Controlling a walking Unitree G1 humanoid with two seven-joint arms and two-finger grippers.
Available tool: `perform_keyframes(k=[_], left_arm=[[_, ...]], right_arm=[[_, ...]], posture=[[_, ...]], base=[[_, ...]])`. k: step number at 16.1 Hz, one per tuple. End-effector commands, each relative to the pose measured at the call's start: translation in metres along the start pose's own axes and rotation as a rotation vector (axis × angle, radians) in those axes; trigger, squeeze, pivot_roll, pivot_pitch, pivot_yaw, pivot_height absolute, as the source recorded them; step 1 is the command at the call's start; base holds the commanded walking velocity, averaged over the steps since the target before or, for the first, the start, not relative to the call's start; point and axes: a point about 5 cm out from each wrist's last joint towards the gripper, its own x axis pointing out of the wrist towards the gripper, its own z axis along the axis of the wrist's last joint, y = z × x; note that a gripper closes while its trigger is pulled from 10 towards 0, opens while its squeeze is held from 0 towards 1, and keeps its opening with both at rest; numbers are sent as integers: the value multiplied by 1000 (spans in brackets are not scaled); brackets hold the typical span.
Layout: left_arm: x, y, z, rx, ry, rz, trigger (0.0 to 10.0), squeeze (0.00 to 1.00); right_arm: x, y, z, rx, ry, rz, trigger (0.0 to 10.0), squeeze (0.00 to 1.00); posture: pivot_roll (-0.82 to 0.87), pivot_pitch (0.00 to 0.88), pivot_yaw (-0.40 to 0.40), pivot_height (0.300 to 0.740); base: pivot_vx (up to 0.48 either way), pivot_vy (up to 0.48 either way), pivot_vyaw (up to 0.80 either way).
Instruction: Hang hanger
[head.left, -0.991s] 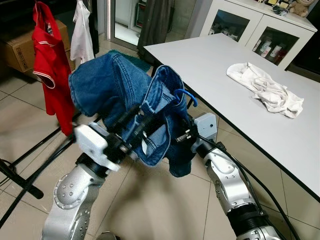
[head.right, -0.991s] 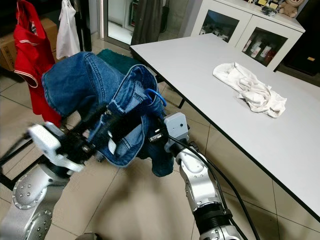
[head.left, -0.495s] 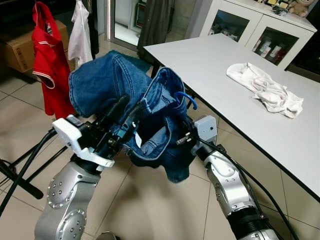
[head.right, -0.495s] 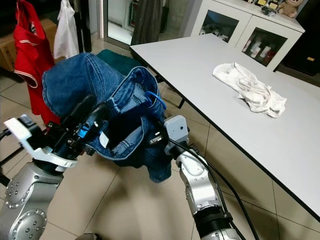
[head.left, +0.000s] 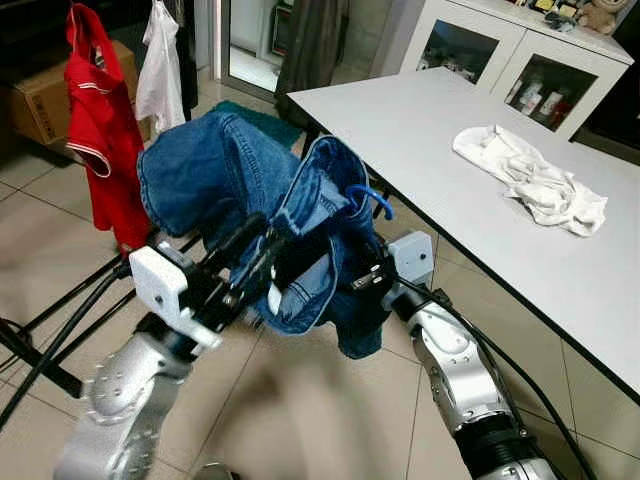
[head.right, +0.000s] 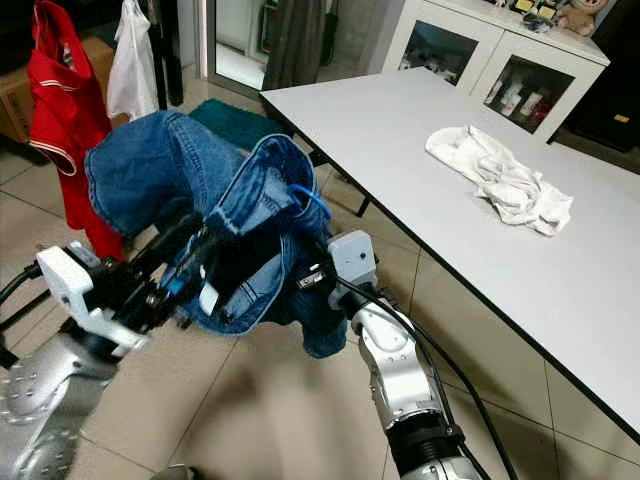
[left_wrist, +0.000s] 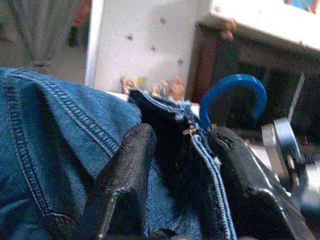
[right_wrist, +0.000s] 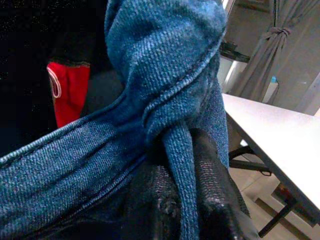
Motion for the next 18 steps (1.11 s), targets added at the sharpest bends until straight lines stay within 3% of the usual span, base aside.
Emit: perform_keyframes(k=[1,3,4,5,7,8,10,13,14,18], left_arm=[[-1,-4,1,27,7,-52,10000,1000],[-1,-4,-1,208,68,-118,10000,1000],[1,2,2,385,69,-119,10000,1000],[5,10,15,333,-15,-60,10000,1000],[0,17,20,-3,-122,35,10000,1000],[0,17,18,-27,-115,37,10000,1000],[-4,17,10,-183,-162,113,10000,1000],[-5,22,2,-252,-154,202,10000,1000],[-3,19,-2,-243,-140,204,0,0],[0,14,-4,-232,-143,203,0,0]], right_arm=[[-1,-10,7,-7,-40,-40,0,0],[-2,-10,8,-6,-42,-36,0,0],[-2,-10,8,-5,-44,-33,0,0],[-2,-10,8,-5,-44,-32,0,0],[-2,-10,8,-5,-45,-33,0,0],[-2,-10,8,-5,-45,-33,0,0],[-2,-10,8,-5,-45,-34,0,0],[-2,-10,8,-3,-44,-35,0,0],[-2,-10,8,-2,-45,-34,0,0],[-1,-9,8,0,-44,-29,0,0]], posture=[[196,83,-185,740],[194,83,-189,740],[193,83,-190,740],[193,83,-190,740],[189,79,-190,740],[189,79,-190,740],[187,78,-188,740],[190,76,-187,740],[192,74,-186,740],[195,73,-185,740]], base=[[0,0,0],[0,0,0],[0,0,0],[0,0,0],[0,0,0],[0,0,0],[0,0,0],[0,0,0],[0,0,0],[0,0,0]])
